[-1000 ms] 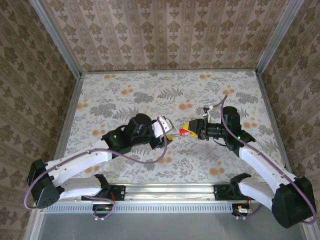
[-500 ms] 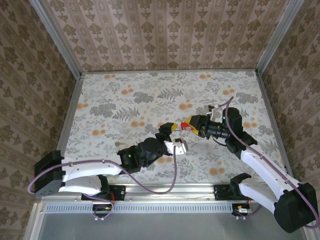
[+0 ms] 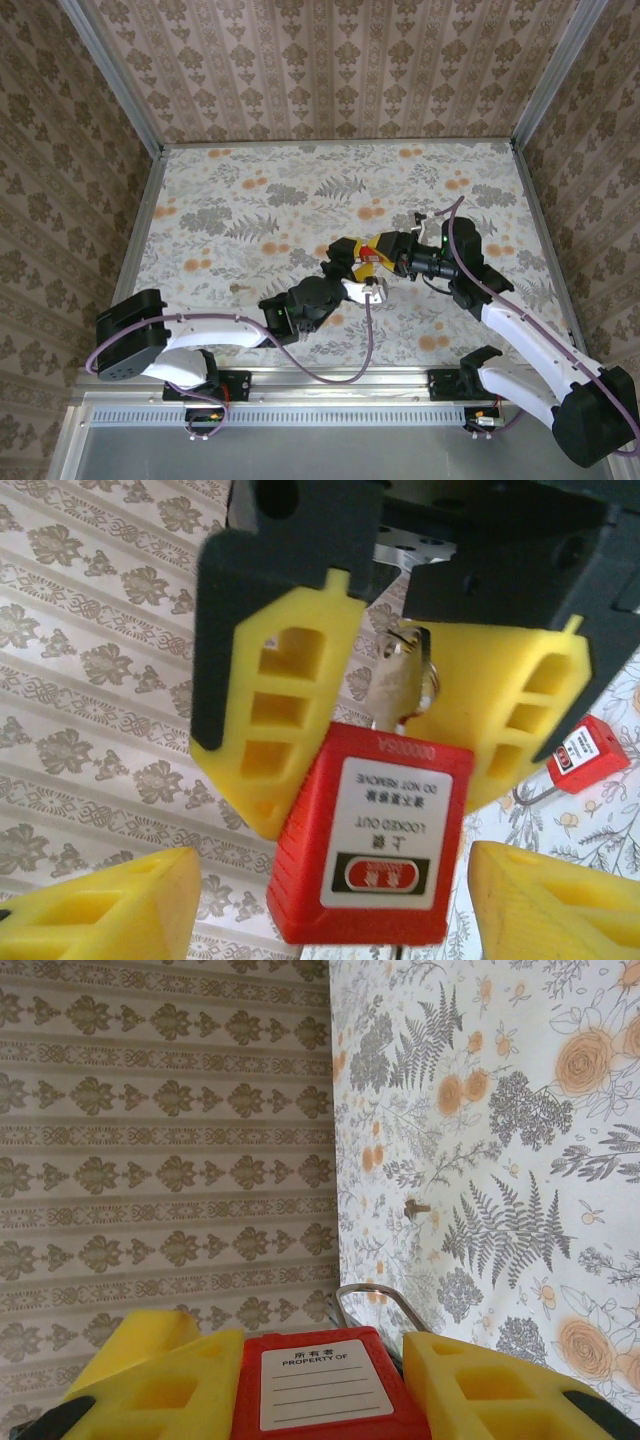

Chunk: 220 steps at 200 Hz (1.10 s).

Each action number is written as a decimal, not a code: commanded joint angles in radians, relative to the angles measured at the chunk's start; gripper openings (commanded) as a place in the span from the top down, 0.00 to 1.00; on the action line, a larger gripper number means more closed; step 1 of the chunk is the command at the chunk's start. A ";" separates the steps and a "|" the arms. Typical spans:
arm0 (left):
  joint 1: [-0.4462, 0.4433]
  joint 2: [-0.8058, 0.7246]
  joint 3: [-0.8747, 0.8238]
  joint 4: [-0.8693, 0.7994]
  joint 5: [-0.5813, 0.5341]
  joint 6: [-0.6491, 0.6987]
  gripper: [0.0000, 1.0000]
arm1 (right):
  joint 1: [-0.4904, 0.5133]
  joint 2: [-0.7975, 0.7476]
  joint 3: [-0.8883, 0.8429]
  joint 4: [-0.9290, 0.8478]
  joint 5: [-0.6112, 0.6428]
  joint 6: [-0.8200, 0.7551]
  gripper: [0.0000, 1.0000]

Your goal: Unlock with the key

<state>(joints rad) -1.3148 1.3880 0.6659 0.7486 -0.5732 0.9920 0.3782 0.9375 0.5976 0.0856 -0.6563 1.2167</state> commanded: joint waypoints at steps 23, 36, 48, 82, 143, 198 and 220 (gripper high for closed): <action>0.026 0.028 0.043 -0.013 0.008 0.027 0.38 | 0.013 -0.025 -0.009 -0.004 0.015 0.024 0.82; 0.029 0.034 0.049 -0.023 0.011 0.028 0.42 | 0.014 -0.028 -0.009 -0.008 0.012 0.023 0.82; 0.031 0.043 0.053 -0.024 0.009 0.035 0.45 | 0.014 -0.028 -0.005 -0.016 0.010 0.018 0.82; 0.029 0.057 0.061 -0.020 0.010 0.046 0.63 | 0.015 -0.013 0.001 -0.025 -0.007 0.002 0.82; 0.031 0.037 0.067 -0.089 0.007 0.020 0.78 | 0.006 -0.015 0.024 -0.054 -0.003 -0.023 0.72; 0.048 -0.001 0.078 -0.199 0.022 -0.042 0.81 | -0.107 -0.057 0.042 -0.136 -0.021 -0.100 0.48; 0.065 -0.022 0.093 -0.285 0.055 -0.097 0.81 | -0.185 -0.084 0.034 -0.155 -0.062 -0.116 0.37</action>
<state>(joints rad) -1.2751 1.4170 0.7235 0.5636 -0.5411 0.9710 0.2584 0.8936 0.6064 -0.0170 -0.6788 1.1488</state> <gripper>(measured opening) 0.379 0.597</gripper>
